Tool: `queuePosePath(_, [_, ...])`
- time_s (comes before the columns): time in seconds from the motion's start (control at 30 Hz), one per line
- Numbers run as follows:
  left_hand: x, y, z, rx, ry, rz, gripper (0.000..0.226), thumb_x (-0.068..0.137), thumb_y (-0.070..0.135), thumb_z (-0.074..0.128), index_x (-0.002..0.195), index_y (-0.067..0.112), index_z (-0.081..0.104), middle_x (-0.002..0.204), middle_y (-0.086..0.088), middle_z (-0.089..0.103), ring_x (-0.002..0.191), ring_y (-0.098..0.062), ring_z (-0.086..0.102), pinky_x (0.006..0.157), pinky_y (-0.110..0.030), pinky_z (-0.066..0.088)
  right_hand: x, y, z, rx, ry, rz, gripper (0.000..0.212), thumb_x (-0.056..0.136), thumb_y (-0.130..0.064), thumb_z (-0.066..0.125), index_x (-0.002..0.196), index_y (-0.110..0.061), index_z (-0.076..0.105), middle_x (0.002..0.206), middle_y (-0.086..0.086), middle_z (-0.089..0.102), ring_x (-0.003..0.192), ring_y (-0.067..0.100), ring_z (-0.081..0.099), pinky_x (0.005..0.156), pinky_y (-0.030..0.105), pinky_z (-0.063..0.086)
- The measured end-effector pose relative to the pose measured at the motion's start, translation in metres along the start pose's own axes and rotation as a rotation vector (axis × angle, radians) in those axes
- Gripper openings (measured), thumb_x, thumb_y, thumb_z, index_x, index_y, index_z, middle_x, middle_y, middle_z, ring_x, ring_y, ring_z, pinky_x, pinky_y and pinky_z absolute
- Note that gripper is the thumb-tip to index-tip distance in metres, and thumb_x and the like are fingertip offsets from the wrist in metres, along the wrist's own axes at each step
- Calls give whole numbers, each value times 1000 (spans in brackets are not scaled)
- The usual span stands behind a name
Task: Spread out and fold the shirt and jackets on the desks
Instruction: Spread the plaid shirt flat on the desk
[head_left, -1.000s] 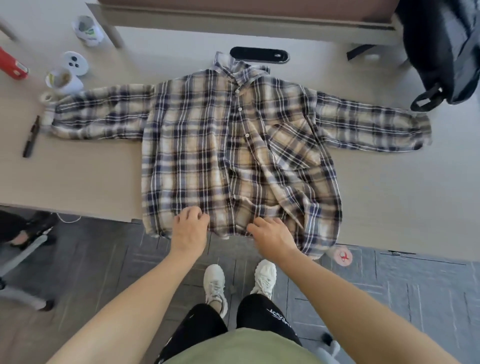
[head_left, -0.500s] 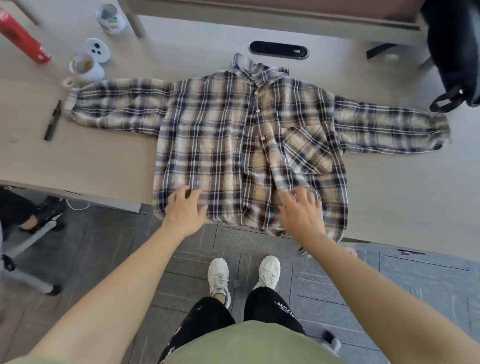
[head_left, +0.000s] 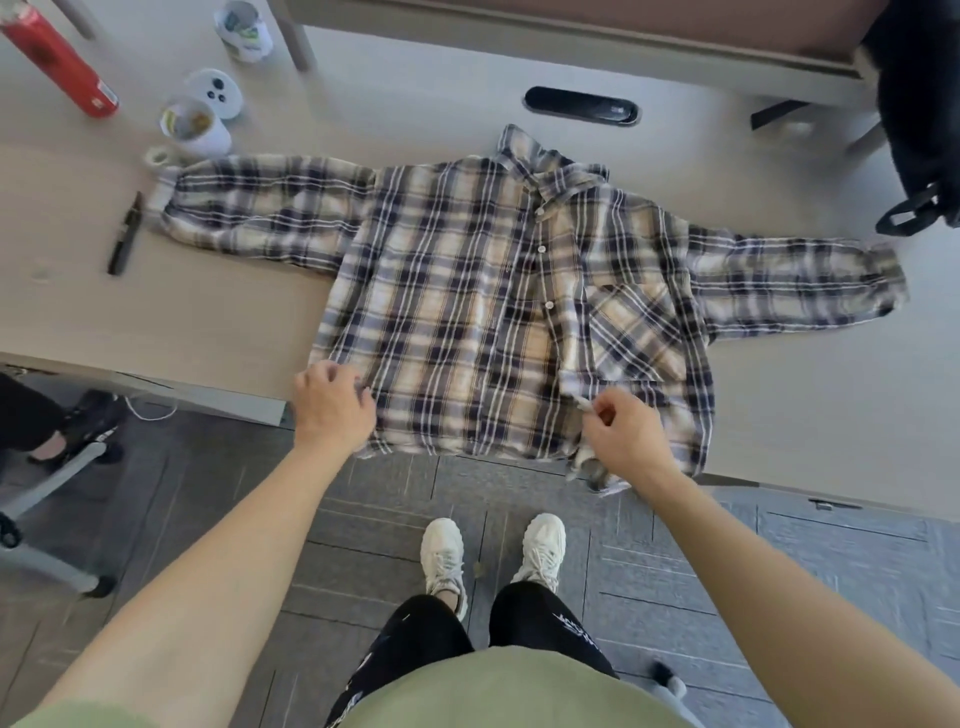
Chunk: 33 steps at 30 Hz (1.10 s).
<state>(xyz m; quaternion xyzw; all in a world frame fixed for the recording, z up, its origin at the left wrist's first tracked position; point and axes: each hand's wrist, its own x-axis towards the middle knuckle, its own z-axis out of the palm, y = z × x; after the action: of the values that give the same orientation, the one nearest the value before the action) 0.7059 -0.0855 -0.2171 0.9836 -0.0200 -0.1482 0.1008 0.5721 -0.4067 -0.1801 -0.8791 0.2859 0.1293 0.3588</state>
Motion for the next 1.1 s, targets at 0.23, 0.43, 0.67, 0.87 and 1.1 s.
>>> queuePosePath(0.23, [-41, 121, 9, -701, -477, 216, 40, 99, 40, 54, 130, 15, 58, 121, 0, 64, 107, -15, 59, 93, -32, 50, -5, -10, -12, 336, -344, 89, 15, 92, -24, 70, 85, -10, 72, 64, 1, 55, 61, 20, 40, 58, 34, 36])
queuePosePath(0.43, [-59, 179, 28, -1253, -1063, -138, 29, 91, 37, 69, 98, 9, 68, 76, -1, 54, 66, -13, 46, 55, -23, 33, -9, 4, -23, 418, -367, 65, 14, 95, -19, 66, 83, -19, 72, 67, -4, 62, 65, 16, 49, 64, 27, 43])
queuePosePath(0.67, [-66, 181, 28, -1271, -956, -29, 11, 93, 21, 69, 87, 17, 60, 100, -11, 63, 93, -23, 56, 80, -29, 44, -6, 30, -28, 536, -371, 60, 11, 93, -26, 70, 96, -16, 75, 85, 4, 68, 78, 16, 59, 78, 32, 52])
queuePosePath(0.87, [-70, 185, 23, -1163, -646, 11, 13, 102, 16, 53, 90, 11, 55, 85, -6, 64, 79, -18, 62, 84, -38, 55, -2, 37, -24, 392, -282, -2, 17, 98, -28, 63, 112, -29, 73, 107, 4, 73, 92, 36, 66, 88, 50, 55])
queuePosePath(1.1, [-74, 164, 15, -1086, -565, -148, 23, 105, 22, 46, 84, 15, 43, 81, -1, 50, 73, -18, 52, 80, -41, 50, 15, 84, -8, -302, -237, -9, 57, 101, -58, 37, 154, -44, 23, 168, 1, 3, 154, 28, -10, 124, 52, 5])
